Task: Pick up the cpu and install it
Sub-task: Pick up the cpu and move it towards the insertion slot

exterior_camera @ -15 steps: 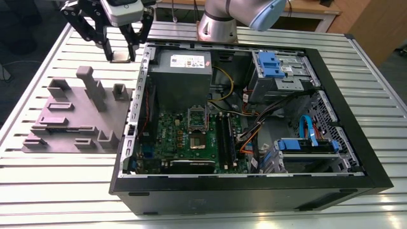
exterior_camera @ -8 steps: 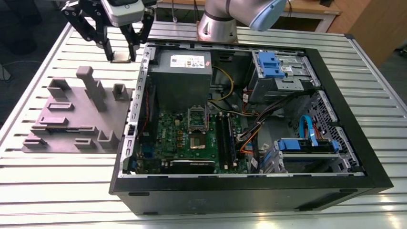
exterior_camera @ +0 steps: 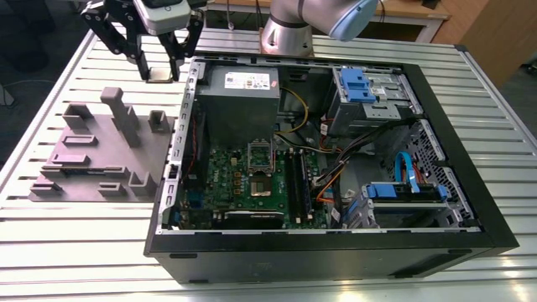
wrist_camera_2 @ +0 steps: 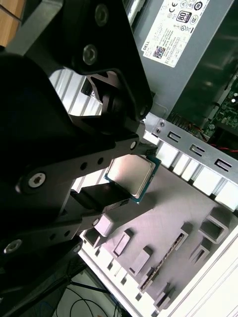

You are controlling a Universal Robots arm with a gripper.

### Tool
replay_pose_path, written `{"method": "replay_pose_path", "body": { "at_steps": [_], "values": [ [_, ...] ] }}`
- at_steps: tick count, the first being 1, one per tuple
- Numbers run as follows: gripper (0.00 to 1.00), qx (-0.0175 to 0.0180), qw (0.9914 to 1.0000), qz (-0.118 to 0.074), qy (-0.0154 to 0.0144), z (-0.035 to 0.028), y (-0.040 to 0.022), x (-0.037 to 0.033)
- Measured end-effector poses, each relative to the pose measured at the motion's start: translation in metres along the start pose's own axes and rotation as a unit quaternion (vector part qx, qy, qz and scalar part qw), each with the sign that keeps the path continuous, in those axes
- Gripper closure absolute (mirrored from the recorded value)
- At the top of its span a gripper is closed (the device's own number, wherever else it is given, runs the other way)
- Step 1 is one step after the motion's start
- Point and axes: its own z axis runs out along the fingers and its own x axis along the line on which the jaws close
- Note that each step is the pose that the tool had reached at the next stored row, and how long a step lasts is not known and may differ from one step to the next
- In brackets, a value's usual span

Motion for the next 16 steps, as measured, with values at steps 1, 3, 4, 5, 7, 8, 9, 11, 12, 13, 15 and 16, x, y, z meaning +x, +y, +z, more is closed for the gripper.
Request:
{"method": "replay_pose_path", "body": {
  "at_steps": [1, 3, 4, 5, 7, 8, 9, 11, 12, 13, 15, 16],
  "values": [
    [0.53, 0.0, 1.0, 0.0, 0.0, 0.0, -0.0003, -0.0001],
    [0.53, 0.0, 1.0, 0.002, 0.0, 0.0, -0.0022, 0.0],
    [0.53, -0.0001, 1.0, 0.003, -0.0001, 0.0, -0.0033, 0.0],
    [0.53, -0.0001, 0.99999, 0.004, 0.0, 0.0, -0.0042, 0.0],
    [0.53, -0.0001, 0.99999, 0.005, -0.0001, 0.0, -0.0048, -0.0008],
    [0.53, -0.0001, 0.99999, 0.005, -0.0001, 0.0, -0.0048, -0.0015],
    [0.53, -0.0001, 0.99999, 0.005, -0.0001, -0.0001, -0.0049, -0.0021],
    [0.53, -0.0001, 0.99999, 0.005, -0.0001, -0.0001, -0.0049, -0.0031],
    [0.53, -0.0001, 0.99999, 0.005, -0.0001, -0.0001, -0.005, -0.0039],
    [0.53, -0.0001, 0.99999, 0.005, -0.0001, -0.0001, -0.005, -0.0052],
    [0.53, -0.0001, 0.99999, 0.005, -0.0001, -0.0001, -0.005, -0.0064],
    [0.53, -0.0001, 0.99999, 0.005, -0.0001, -0.0002, -0.0051, -0.0069]
  ]
}}
